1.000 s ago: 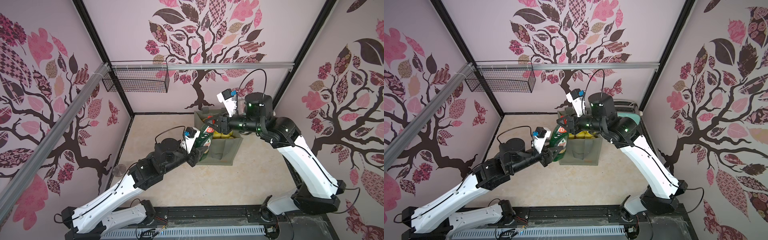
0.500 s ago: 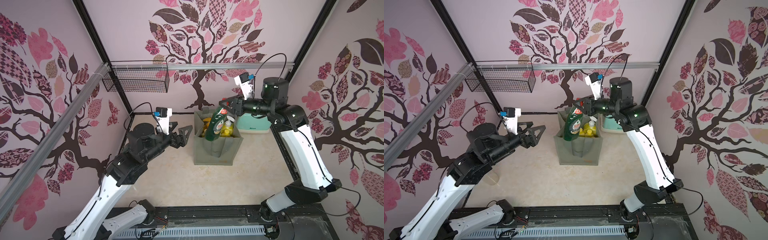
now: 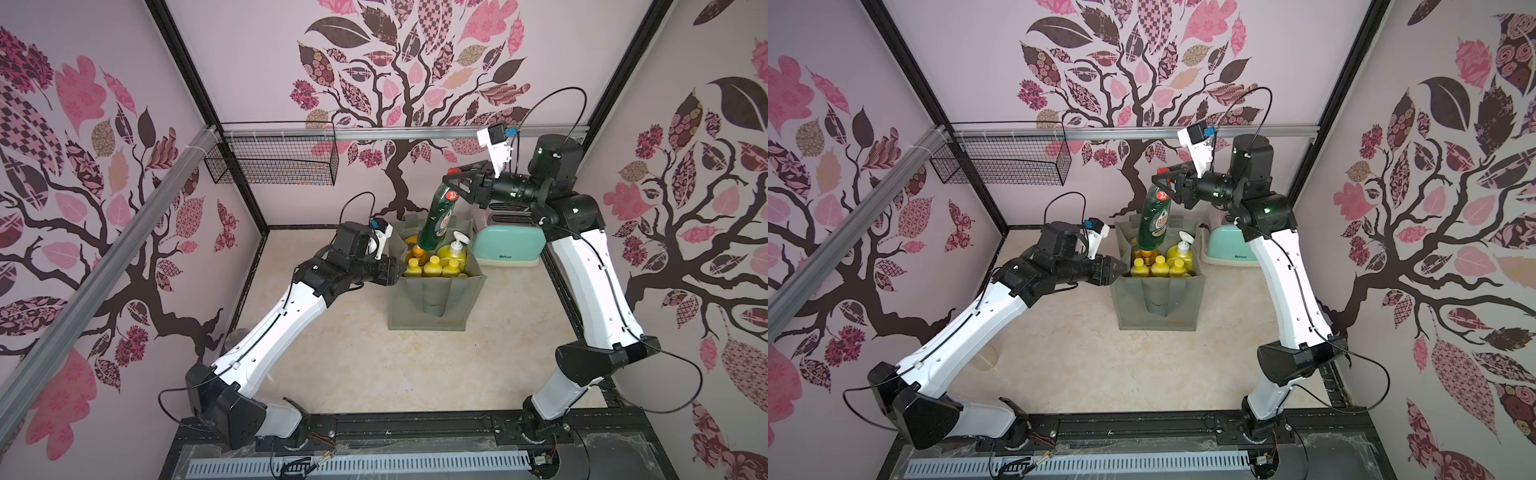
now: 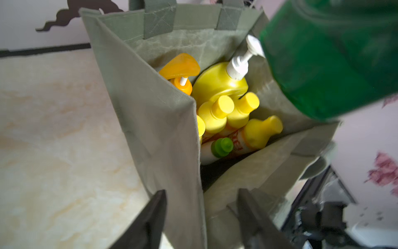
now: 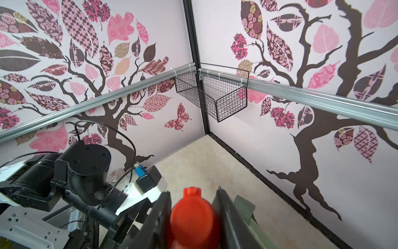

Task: Pack dish soap into the shopping bag
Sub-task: Adjust the bottle of dish soap, then place the bottle of dish soap in the shopping bag.

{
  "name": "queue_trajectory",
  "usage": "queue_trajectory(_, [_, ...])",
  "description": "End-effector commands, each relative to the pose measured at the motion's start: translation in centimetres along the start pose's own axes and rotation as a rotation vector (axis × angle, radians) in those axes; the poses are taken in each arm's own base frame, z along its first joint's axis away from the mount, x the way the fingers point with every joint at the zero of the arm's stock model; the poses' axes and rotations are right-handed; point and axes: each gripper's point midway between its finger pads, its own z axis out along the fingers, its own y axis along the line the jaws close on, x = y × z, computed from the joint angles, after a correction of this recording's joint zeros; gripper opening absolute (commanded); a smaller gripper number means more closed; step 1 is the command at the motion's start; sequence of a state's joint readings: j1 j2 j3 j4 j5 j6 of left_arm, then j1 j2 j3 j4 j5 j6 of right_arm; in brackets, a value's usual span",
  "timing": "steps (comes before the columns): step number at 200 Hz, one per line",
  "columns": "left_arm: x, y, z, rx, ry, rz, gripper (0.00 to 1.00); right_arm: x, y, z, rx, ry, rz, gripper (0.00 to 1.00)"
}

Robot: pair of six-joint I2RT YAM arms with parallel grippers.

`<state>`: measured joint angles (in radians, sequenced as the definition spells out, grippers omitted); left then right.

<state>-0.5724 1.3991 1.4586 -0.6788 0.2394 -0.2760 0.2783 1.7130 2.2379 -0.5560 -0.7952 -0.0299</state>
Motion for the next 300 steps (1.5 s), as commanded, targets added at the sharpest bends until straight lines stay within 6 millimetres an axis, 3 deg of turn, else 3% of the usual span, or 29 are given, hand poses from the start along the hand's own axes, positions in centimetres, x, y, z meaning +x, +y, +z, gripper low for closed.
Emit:
queue_trajectory(1, [-1.1, 0.6, -1.3, -0.036, -0.047, 0.023, 0.12, -3.5, 2.5, -0.9, -0.085, -0.110, -0.199, 0.00])
queue_trajectory(12, [-1.4, 1.2, -1.8, -0.060, -0.073, 0.014, 0.00, -3.2, 2.8, -0.5, -0.130, -0.120, -0.211, 0.00])
queue_trajectory(44, [-2.0, 2.1, -2.8, -0.104, -0.122, 0.004, 0.00, -1.8, 3.3, 0.4, -0.241, -0.155, -0.264, 0.00])
queue_trajectory(80, [-2.3, 1.8, -3.7, -0.095, -0.161, -0.007, 0.00, 0.0, 3.4, 1.1, -0.304, -0.158, -0.301, 0.00])
queue_trajectory(118, [-2.4, 1.4, -4.0, -0.067, -0.184, -0.020, 0.00, 1.0, 4.9, 2.6, -0.361, -0.189, -0.372, 0.00])
queue_trajectory(161, [-2.2, 1.1, -3.5, -0.046, -0.178, -0.026, 0.00, 1.3, 6.1, 4.5, -0.406, -0.217, -0.403, 0.00])
queue_trajectory(209, [-2.2, 1.1, -3.3, -0.043, -0.175, -0.024, 0.00, 0.2, 6.8, 4.5, -0.436, -0.269, -0.420, 0.00])
queue_trajectory(300, [-2.6, 0.5, -3.2, -0.014, -0.178, -0.014, 0.00, 4.5, 4.1, 8.2, -0.484, -0.244, -0.503, 0.00])
